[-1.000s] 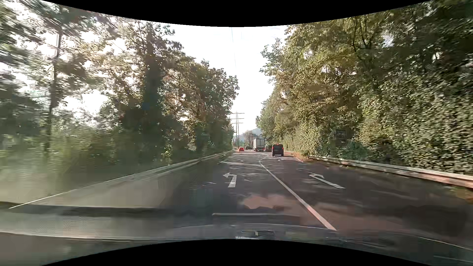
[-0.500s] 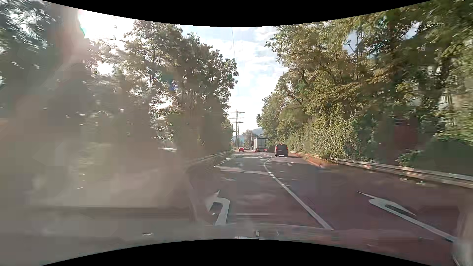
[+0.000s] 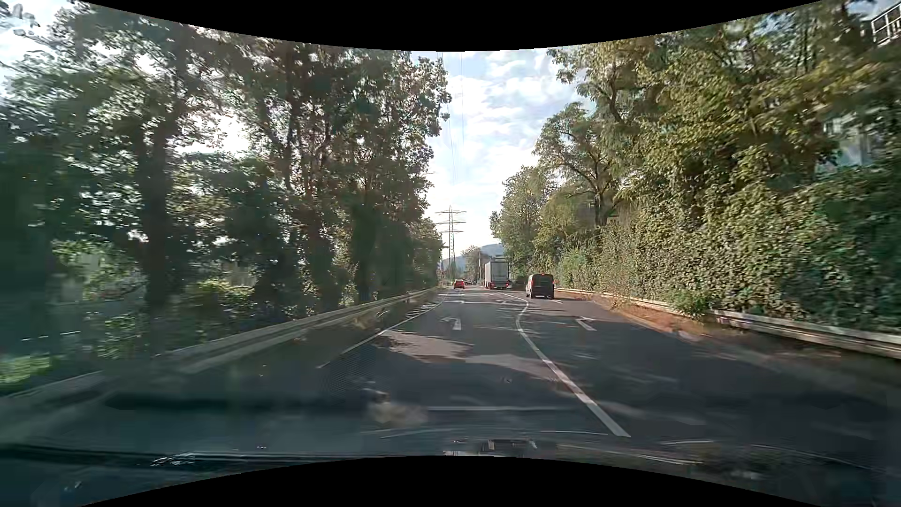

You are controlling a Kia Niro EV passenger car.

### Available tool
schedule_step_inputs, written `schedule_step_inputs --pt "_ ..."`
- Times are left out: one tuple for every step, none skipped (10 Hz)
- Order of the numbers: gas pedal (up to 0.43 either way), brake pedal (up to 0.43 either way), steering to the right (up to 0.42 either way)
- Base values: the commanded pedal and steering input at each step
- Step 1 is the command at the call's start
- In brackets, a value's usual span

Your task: Follow the waypoints while adhering to traffic rules and regulations

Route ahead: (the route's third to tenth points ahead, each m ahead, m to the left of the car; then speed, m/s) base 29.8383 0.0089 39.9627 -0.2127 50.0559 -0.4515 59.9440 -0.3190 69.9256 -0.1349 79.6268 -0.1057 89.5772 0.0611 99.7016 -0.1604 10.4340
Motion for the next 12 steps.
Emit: schedule_step_inputs --pt "0.020 0.000 0.009" --pt "0.020 0.000 0.013" --pt "0.020 0.000 0.018" --pt "0.020 0.000 0.021" --pt "0.020 0.000 0.023" --pt "0.020 0.000 0.025" --pt "0.020 0.000 0.029" --pt "0.020 0.000 0.030" --pt "0.020 0.000 0.032" --pt "0.020 0.000 0.034" --pt "0.020 0.000 0.034" --pt "0.020 0.000 0.034"
